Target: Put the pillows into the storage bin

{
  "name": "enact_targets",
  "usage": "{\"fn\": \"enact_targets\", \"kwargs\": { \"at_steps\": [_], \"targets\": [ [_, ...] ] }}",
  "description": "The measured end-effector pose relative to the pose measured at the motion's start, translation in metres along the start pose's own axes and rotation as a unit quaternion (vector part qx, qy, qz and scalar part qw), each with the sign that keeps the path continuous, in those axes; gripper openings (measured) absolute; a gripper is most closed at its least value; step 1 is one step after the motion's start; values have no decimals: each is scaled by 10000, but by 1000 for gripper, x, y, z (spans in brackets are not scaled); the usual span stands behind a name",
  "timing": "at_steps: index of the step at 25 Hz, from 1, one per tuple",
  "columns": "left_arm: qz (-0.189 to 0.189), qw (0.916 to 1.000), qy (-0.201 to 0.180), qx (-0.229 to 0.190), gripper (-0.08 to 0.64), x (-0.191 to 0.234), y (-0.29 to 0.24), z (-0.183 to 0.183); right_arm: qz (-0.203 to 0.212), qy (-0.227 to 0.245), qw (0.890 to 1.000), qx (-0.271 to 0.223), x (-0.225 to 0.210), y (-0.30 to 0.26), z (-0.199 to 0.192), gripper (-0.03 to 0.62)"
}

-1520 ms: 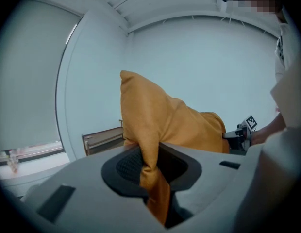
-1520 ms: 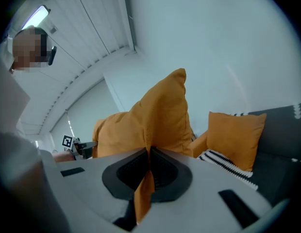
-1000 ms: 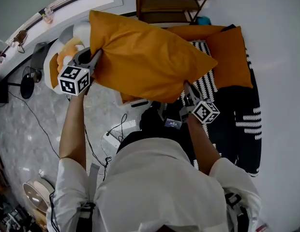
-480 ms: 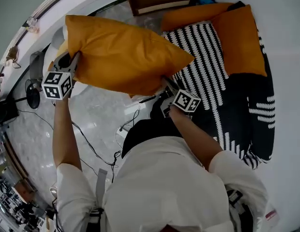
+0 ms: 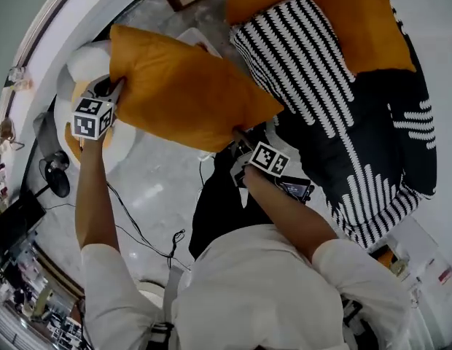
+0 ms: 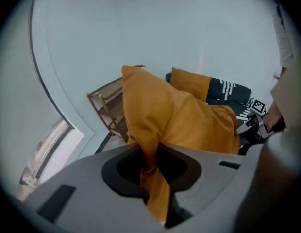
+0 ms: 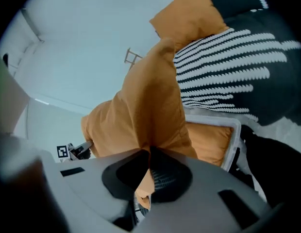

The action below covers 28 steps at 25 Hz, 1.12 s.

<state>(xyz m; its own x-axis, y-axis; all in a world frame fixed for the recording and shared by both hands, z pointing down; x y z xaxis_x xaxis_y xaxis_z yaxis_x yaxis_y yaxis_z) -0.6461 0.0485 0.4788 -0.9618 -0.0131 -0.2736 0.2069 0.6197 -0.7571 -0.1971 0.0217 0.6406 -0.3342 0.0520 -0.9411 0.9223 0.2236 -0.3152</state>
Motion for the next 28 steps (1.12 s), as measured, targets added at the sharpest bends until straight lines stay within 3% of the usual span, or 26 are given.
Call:
{"fn": "enact_targets", "kwargs": {
  "at_steps": [7,15,19,22,23,24,25,28],
  "targets": [
    [-743,9949,-572,372,75,-20,-100,-34,-496,-643,9955,-498,-63,-13,-66,32],
    [-1195,9829,-1096,868,78,-52,-165,-64,-746,-1252,9852,-897,-112,-15,-114,32],
    [-1046,9781,-1325,1219,110,-61,-204,-81,-755,-1645,9773,-1098,-139,-26,-120,32],
    [-479,9787,-1545,1265,220,-63,-234,-95,-854,-1934,9706,-1147,-162,-37,-121,37],
    [-325,9790,-1610,1209,225,-66,-237,-95,-896,-1919,9706,-1142,-165,-39,-118,67],
    [-238,9794,-1640,1153,234,-70,-237,-94,-907,-1841,9723,-1119,-165,-39,-114,153],
    [-227,9805,-1621,1084,245,-75,-234,-94,-886,-1701,9755,-1081,-161,-38,-108,190],
    [-469,9873,-1338,711,245,-92,-216,-95,-651,-1012,9874,-1024,-137,-30,-87,190]
  ]
}}
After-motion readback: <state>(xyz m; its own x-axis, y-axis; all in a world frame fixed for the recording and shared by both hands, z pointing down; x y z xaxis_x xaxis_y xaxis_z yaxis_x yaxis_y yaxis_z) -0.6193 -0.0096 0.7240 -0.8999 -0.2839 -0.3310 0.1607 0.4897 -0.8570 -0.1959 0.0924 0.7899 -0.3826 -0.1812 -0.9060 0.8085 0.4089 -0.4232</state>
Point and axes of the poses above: the fingertips, and each gripper's own axes: y backward along the fingers, x to its left, z out of its top, the point moved 10 cm from there along y, backward along the fingers, and after that the axes turned 14 degrees about z, right-handed, at the moved point
